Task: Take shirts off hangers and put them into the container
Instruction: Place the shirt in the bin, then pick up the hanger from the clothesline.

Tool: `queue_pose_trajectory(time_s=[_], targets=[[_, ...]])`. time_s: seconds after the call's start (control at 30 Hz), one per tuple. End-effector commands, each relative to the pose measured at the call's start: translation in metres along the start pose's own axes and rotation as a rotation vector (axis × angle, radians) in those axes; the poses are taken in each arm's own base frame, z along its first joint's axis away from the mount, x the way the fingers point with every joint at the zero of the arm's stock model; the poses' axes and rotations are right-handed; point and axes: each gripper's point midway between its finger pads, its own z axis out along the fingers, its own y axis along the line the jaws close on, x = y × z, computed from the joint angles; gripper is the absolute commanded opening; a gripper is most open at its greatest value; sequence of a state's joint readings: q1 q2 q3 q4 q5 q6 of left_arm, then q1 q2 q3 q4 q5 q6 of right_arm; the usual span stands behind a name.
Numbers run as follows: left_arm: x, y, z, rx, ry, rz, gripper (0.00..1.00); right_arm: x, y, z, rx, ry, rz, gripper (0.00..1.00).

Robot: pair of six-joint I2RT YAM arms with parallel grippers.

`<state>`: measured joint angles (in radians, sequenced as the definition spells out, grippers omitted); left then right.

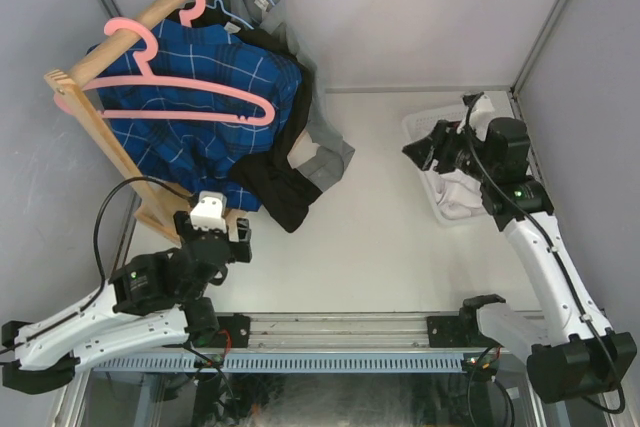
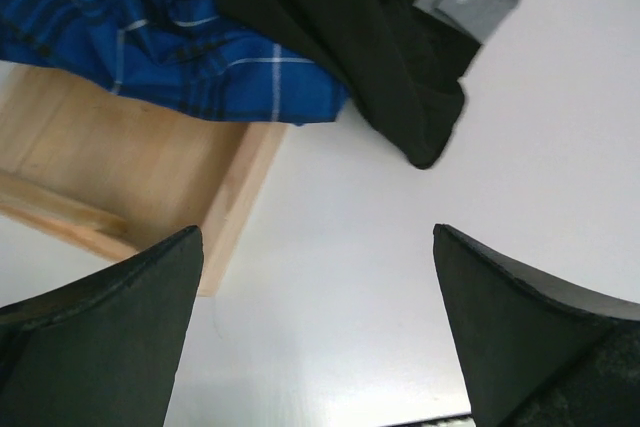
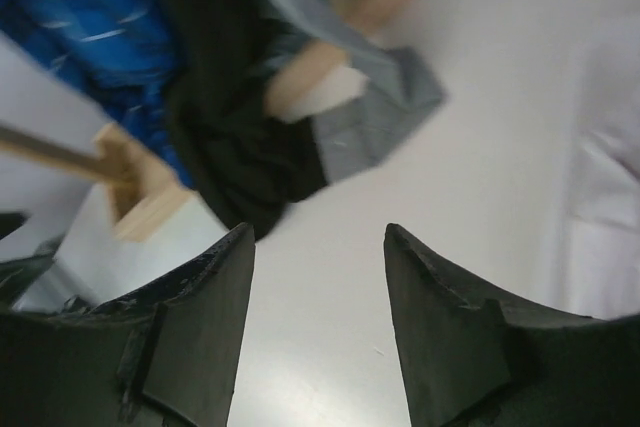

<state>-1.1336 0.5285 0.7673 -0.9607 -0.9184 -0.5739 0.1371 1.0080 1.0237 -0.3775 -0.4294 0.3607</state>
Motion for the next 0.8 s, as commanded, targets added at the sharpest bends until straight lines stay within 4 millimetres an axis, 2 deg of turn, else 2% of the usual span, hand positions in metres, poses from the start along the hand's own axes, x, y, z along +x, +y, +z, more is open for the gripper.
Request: queue_pose_trajectory(time_s=[0.0, 0.07, 0.17, 0.27, 0.4, 0.5, 0.57, 0.7, 0.77], targets=[[-0.017, -0.024, -0.009, 0.171, -0.039, -0.099, 1.00, -0.023, 0.080, 0.000, -0.339, -0.086, -0.124, 0.55], [-0.020, -0.018, -0.011, 0.169, -0.048, -0.126, 1.00, -0.021, 0.102, 0.008, -0.382, -0.107, -0.158, 0.56], [-0.020, -0.011, -0.006, 0.146, -0.031, -0.150, 1.00, -0.020, 0.123, 0.021, -0.400, -0.134, -0.171, 0.57], [-0.012, -0.022, 0.010, 0.164, 0.052, -0.163, 1.00, -0.014, 0.132, 0.030, -0.362, -0.118, -0.151, 0.57], [-0.010, -0.003, 0.019, 0.042, 0.083, -0.137, 1.00, -0.002, 0.128, 0.038, -0.261, -0.101, -0.127, 0.57], [-0.016, 0.001, 0.017, 0.038, 0.041, -0.153, 1.00, 0.007, 0.136, 0.041, -0.287, -0.071, -0.115, 0.57], [-0.019, 0.003, 0.014, 0.045, 0.005, -0.186, 1.00, 0.002, 0.141, 0.043, -0.310, -0.089, -0.105, 0.57], [-0.022, 0.000, 0.015, 0.070, -0.036, -0.204, 1.00, -0.023, 0.153, 0.051, -0.342, -0.183, -0.072, 0.57], [-0.020, 0.000, 0.018, 0.062, -0.025, -0.193, 1.00, -0.033, 0.160, 0.063, -0.363, -0.200, -0.055, 0.57]])
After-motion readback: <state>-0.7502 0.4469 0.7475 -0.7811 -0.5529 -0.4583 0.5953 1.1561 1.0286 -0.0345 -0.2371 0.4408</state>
